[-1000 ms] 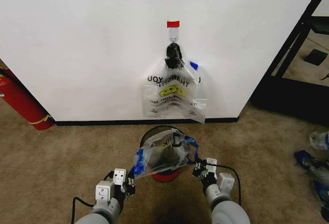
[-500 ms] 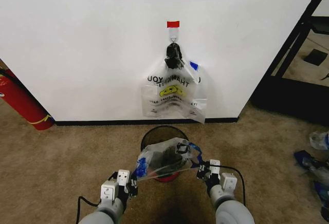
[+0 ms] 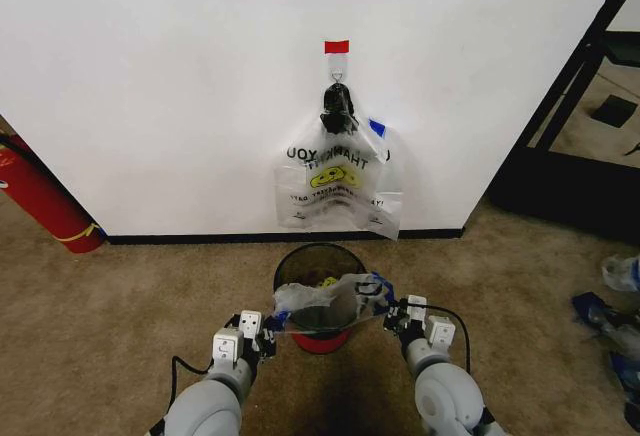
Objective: Pick up the garbage bag from the wall and place it over the trash bin.
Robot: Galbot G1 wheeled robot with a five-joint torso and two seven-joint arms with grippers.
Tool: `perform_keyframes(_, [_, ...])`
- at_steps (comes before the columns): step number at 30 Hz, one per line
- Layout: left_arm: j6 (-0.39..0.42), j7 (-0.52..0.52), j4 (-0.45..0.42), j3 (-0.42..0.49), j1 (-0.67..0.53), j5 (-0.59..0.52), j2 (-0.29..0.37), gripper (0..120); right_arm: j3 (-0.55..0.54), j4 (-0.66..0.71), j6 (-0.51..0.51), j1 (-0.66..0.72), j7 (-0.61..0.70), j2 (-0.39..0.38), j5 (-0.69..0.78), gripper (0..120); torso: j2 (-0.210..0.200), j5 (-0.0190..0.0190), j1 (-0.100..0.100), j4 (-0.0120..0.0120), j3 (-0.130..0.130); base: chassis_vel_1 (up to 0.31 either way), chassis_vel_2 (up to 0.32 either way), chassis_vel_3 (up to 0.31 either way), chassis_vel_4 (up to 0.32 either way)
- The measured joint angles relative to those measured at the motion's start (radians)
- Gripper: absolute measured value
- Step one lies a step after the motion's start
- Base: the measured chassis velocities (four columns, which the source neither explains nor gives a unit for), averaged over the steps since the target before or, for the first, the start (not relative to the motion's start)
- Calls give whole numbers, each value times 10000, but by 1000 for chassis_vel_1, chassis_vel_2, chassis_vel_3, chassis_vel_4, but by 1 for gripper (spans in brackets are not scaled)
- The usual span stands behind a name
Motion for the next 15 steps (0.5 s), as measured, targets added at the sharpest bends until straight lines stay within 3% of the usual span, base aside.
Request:
perform_keyframes(4, [-89,58,-380,-229,408,600,147,13,21,180,419,-307,-239,-157,-455,7,0,0,0,-1,-1,0,0,0,0])
perform_keyframes(8, [-186,189,-972,-707,1089,985,301,31,289,500,869,-738,-465,-389,-938,23,0,0,-1,1,-1,0,0,0,0])
perform_keyframes(11, [-285,215,-1162,-822,1322,1196,359,36,402,600,998,-871,-566,-452,-1060,32,0,1,-1,-2,-1,0,0,0,0])
perform_keyframes(15, [-586,326,-1442,-912,1756,1757,445,52,581,750,1274,-1149,-737,-577,-1324,46,0,0,-1,0,-1,0,0,0,0])
